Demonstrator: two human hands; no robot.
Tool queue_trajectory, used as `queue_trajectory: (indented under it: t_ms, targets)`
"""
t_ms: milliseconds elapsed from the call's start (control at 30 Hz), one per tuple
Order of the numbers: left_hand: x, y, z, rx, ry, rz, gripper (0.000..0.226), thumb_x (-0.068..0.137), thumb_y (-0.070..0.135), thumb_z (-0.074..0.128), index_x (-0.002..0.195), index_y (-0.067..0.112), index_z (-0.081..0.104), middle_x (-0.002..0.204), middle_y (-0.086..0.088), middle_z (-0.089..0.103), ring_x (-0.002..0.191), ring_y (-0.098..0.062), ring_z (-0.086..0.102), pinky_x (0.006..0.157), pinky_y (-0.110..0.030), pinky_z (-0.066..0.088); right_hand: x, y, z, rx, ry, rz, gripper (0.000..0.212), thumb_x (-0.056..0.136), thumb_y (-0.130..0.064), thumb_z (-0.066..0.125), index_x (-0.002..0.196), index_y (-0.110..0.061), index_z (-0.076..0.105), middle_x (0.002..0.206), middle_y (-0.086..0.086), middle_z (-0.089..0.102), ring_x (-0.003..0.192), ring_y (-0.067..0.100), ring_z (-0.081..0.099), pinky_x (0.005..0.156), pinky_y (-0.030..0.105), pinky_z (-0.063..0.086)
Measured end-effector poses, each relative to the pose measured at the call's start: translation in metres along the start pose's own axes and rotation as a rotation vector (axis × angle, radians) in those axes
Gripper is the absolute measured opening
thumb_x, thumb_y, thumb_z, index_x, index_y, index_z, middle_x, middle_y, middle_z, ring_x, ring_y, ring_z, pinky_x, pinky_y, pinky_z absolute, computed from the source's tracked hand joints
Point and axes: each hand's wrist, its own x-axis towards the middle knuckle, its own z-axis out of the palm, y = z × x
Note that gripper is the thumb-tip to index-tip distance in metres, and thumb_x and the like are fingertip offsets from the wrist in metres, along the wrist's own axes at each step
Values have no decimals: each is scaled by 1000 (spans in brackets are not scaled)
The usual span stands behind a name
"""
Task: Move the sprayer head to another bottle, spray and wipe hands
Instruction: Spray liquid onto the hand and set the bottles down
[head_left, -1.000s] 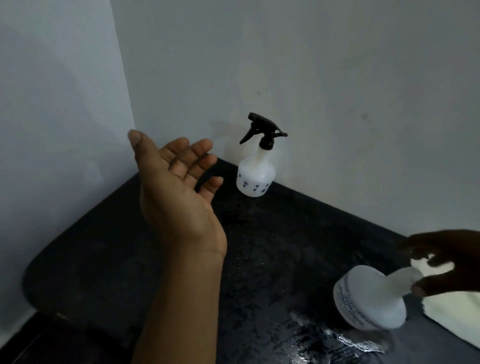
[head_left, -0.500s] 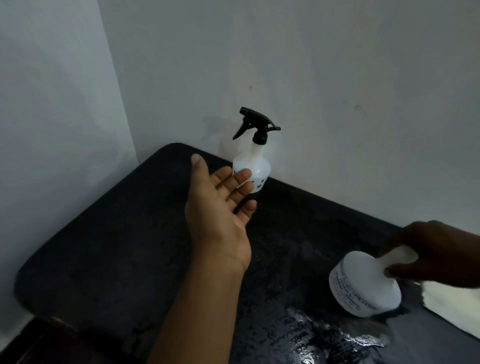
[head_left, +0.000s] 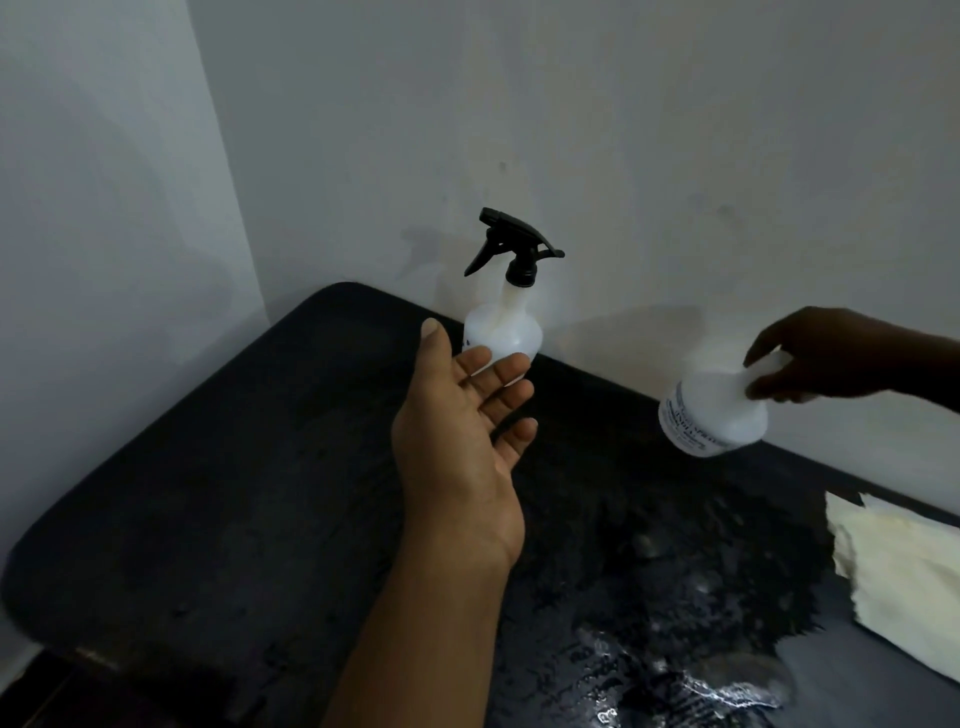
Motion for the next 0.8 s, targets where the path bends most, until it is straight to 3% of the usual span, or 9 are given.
queue_trajectory:
  t_ms: [367,467,533,600,733,800]
  targets:
    - [1,1,1,45,0,31,42,93,55,48,96,18,67,86,-2,79,78,-14,72,61,-28,51,28,-5,11,13,4,22,34,76,-19,82,107,-16,69,74,-2,72,58,7,69,56,16,45]
    - [0,0,3,58,-5,29,42,92,55,48,98,18,67,87,-2,79,81,-15,73,64,-30,50,27,-5,15,-26,18,26,41,77,-20,80,115,-13,66,90,3,72,61,10,67,58,19,48]
    - [0,-2,4,65,-11,27,42,92,55,48,97,18,68,88,-2,79,84,-16,73,65,-31,50,25,-2,17,-46,64,21,49,77,-25,81,121,-14,62,115,9,64,67,13,65,69,24,50]
    - [0,-4,4,80,-11,32,42,92,55,47,98,19,68,89,-2,79,86,-16,72,67,-31,49,20,3,18,-40,115,14,64,74,-34,81,130,-17,54,129,12,58,85,20,61,80,28,46]
    - [2,-9,5,118,-9,32,41,92,56,47,96,21,68,90,-1,79,87,-15,72,68,-31,48,-1,27,20,38,156,24,94,62,-60,79,139,-22,40,125,6,64,104,23,61,89,33,47]
    - [3,-14,7,144,-14,19,40,92,56,48,93,21,67,89,0,79,85,-14,73,67,-30,48,-20,48,27,45,248,43,90,62,-65,76,134,-21,45,120,5,65,102,24,63,88,36,51]
